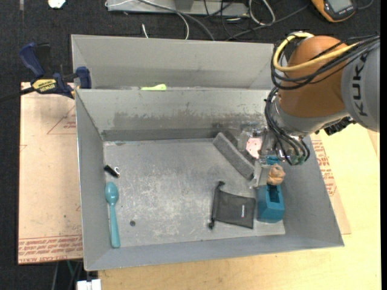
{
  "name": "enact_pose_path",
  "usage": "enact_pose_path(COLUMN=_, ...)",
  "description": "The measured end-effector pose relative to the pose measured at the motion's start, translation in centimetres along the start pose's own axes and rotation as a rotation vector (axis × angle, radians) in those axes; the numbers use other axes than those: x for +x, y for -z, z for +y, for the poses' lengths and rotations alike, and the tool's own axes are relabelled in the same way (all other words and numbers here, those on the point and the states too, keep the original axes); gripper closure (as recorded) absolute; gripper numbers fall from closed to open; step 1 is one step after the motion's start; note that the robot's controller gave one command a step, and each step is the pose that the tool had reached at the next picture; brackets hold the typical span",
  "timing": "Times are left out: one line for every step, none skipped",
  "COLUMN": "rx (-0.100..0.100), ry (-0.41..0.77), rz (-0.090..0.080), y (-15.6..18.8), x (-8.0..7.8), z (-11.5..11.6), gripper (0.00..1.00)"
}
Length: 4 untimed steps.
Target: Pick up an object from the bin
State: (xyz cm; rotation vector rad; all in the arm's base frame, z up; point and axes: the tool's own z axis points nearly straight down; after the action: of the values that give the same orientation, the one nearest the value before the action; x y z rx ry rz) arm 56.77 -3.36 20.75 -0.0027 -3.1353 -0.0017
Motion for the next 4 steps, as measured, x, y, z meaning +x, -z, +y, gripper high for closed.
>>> enact_pose_path(rx=0.001, ry=0.001, rz=-0.008, y=0.5, x=-0.1, z=0.0, gripper=0.00)
enact_pose_path(rx=0.001, ry=0.048, rz=-0.012, y=-4.5, x=3.4, z=1.8, gripper=0.00)
enact_pose_path(rx=0.003, ry=0.120, rz=-0.023, y=-12.6, x=4.2, z=-1.1, gripper=0.00)
enact_pose_path(rx=-0.004, ry=0.087, rz=-0.005, y=-13.8, x=7.3, z=2.0, gripper=1.00)
